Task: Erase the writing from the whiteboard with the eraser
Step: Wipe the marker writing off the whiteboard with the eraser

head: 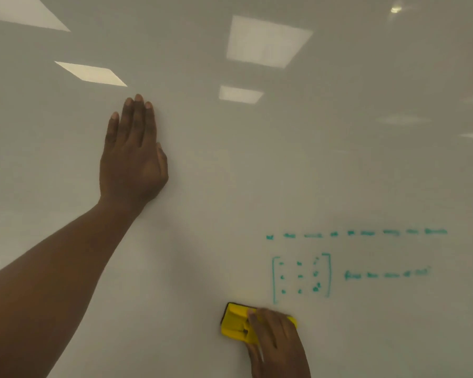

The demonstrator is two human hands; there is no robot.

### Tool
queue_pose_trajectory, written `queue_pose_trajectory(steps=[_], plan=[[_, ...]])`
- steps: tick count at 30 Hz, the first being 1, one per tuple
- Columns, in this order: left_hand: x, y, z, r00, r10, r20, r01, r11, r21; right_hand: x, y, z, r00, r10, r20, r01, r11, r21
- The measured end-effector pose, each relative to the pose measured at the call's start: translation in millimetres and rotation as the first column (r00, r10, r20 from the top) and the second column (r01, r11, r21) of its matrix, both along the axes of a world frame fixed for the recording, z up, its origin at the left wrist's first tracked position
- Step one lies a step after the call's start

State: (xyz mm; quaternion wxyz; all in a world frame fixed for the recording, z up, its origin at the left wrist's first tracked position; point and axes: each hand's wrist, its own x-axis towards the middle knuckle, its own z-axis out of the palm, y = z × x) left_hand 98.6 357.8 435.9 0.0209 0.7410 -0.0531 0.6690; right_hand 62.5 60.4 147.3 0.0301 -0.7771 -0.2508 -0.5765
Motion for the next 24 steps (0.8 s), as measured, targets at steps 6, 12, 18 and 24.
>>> queue_pose_trajectory(steps=[6,12,18,24], plan=[[-12.0,-36.1,-13.5,0.993,-0.107,-0.057,0.113,0.987,0.114,0.4,-40.2,-20.5,0.999,-0.027,-0.042,0.029,0.999,0.041],[-9.0,-95.7,-4.6,0.988,-0.147,-0.05,0.155,0.961,0.229,0.7,-33.1,39.9,0.999,0.029,-0.033,-0.027,0.997,0.066],[6.9,-108.4,-6.9,0.987,-0.122,-0.105,0.139,0.973,0.182,2.6,-17.8,153.2,0.996,0.078,0.044,-0.087,0.966,0.244],[13.8,-107.2,-8.3,0.99,-0.123,-0.063,0.133,0.972,0.193,8.4,-28.6,190.9,0.998,-0.003,0.065,-0.034,0.831,0.556]])
